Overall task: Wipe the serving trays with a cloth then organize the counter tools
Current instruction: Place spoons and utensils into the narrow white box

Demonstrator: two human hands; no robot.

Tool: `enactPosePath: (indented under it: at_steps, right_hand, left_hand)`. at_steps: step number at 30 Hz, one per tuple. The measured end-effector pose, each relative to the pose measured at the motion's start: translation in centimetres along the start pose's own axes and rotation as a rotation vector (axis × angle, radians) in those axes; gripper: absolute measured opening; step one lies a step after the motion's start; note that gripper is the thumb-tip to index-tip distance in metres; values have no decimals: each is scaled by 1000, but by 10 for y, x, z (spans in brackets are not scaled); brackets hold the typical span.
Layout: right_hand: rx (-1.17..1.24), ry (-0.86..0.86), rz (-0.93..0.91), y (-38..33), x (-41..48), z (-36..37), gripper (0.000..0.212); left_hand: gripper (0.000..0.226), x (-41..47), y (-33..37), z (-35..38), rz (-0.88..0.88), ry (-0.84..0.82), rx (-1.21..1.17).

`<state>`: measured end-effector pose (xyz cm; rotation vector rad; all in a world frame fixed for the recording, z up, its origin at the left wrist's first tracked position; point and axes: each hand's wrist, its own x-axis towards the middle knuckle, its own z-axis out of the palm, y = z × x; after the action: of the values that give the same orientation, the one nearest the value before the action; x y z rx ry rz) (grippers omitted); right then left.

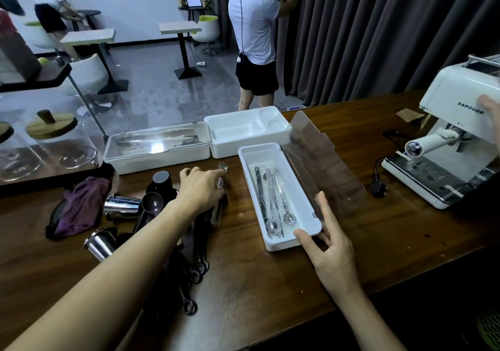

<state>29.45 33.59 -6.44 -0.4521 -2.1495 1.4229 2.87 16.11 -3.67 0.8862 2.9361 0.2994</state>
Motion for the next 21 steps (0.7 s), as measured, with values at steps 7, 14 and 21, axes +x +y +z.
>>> enactPosePath:
  at_steps: [7, 14, 21]
  right_hand:
    - [-11, 3, -10, 0, 0, 1, 85]
    - [-9, 7, -21, 1, 1, 1, 85]
    - [-5, 11, -22, 0, 0, 1, 86]
  left_hand:
    - [28, -12, 4, -3, 23, 169, -198]
    - [37, -29, 22, -16, 18, 334, -524]
    - [36, -36, 69, -21, 95, 312, -560]
